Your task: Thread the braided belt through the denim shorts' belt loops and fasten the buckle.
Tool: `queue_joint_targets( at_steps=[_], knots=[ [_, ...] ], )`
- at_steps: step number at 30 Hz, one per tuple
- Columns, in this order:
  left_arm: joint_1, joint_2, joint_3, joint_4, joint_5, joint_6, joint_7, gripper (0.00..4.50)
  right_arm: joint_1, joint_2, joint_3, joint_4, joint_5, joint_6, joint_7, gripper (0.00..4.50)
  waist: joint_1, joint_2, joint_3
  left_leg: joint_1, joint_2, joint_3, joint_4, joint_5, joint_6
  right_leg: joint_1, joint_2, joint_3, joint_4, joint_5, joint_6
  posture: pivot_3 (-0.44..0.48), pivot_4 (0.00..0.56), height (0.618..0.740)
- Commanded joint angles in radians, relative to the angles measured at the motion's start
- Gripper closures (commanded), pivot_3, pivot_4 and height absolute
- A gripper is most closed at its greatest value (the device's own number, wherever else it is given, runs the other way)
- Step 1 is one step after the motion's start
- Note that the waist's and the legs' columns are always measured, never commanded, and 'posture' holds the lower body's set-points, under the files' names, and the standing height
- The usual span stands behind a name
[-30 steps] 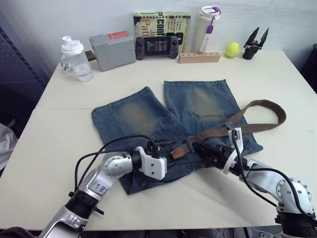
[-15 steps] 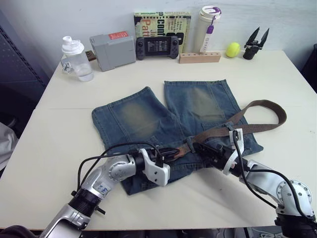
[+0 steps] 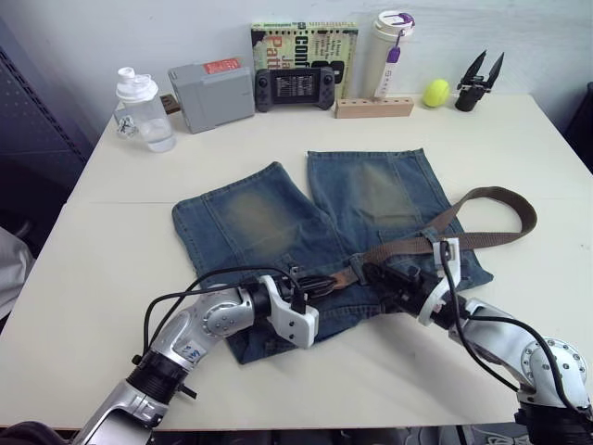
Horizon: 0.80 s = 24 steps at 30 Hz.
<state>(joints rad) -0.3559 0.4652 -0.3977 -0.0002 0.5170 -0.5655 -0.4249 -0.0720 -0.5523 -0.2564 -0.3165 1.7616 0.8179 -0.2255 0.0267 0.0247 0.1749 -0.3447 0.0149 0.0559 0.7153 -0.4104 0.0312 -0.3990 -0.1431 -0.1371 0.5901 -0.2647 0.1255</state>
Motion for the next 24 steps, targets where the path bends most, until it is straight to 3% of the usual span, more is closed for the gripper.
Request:
queue_joint_targets(
  at_steps=[1,5,6,9,11,15,19,22,24],
  knots=[
    [0.003,0.008,0.011,-0.027,0.003,0.007,-0.001,4.50,0.017,-0.152,-0.095,-0.102,-0.006,0.056,0.120,2.12,0.000,0.003,0.002,0.000,0.000,0.000,0.000,0.000,0.001,0.000,0.000,0.000,0.000,0.000,0.000,0.000,0.150,0.726],
    [0.000,0.004,0.007,-0.027,-0.002,0.007,-0.005,4.50,0.106,-0.408,-0.114,-0.306,-0.382,0.029,0.534,0.16,0.000,0.005,0.003,0.000,0.000,0.001,0.000,-0.001,0.002,0.000,-0.001,0.000,-0.001,0.000,0.000,0.000,0.150,0.726],
    [0.000,0.003,0.006,-0.027,-0.004,0.007,-0.006,4.50,0.138,-0.465,-0.108,-0.344,-0.477,-0.002,0.628,0.07,0.000,0.005,0.003,0.000,0.000,0.001,0.000,-0.001,0.002,0.000,0.000,0.000,-0.001,0.000,0.001,0.000,0.150,0.726],
    [-0.003,0.001,0.004,-0.021,-0.005,0.007,-0.008,4.50,0.292,-0.679,0.049,-0.354,-1.023,-0.313,0.859,0.07,0.001,0.003,0.004,0.000,0.000,0.001,0.000,-0.001,0.002,0.000,0.001,0.000,-0.002,0.000,0.001,0.000,0.150,0.726],
    [-0.003,-0.001,0.003,-0.022,-0.006,0.009,-0.009,4.50,0.320,-0.729,0.141,-0.295,-1.294,-0.512,0.897,0.07,0.000,-0.001,0.005,0.000,-0.001,0.001,0.000,-0.001,0.002,0.001,0.001,0.001,-0.003,0.001,0.003,0.000,0.150,0.726],
    [0.000,-0.005,0.004,-0.028,-0.010,0.016,-0.009,4.50,0.250,-0.707,0.307,-0.139,-1.670,-0.732,0.854,0.07,-0.001,-0.002,0.005,0.001,-0.003,0.003,0.000,-0.001,0.002,0.001,0.000,0.002,-0.004,0.002,0.005,0.000,0.150,0.726],
    [0.004,-0.008,0.004,-0.035,-0.010,0.023,-0.012,4.50,0.170,-0.618,0.369,-0.022,-1.834,-0.792,0.812,0.07,0.000,-0.005,0.006,0.003,-0.001,0.003,0.000,0.000,0.000,0.004,0.002,0.001,-0.005,0.002,0.005,0.000,0.150,0.726],
    [0.007,-0.009,0.006,-0.040,-0.008,0.028,-0.014,4.50,0.154,-0.571,0.376,0.016,-1.883,-0.817,0.821,0.86,-0.001,-0.008,0.005,0.007,0.000,0.003,0.000,0.000,0.000,0.008,0.003,0.002,-0.005,0.002,0.005,0.000,0.150,0.726],
    [0.008,-0.010,0.007,-0.044,-0.007,0.032,-0.014,4.50,0.156,-0.547,0.369,0.029,-1.887,-0.814,0.836,1.90,-0.001,-0.009,0.005,0.007,0.000,0.003,0.000,0.000,0.000,0.008,0.003,0.002,-0.005,0.002,0.005,0.000,0.150,0.726]
  ],
)
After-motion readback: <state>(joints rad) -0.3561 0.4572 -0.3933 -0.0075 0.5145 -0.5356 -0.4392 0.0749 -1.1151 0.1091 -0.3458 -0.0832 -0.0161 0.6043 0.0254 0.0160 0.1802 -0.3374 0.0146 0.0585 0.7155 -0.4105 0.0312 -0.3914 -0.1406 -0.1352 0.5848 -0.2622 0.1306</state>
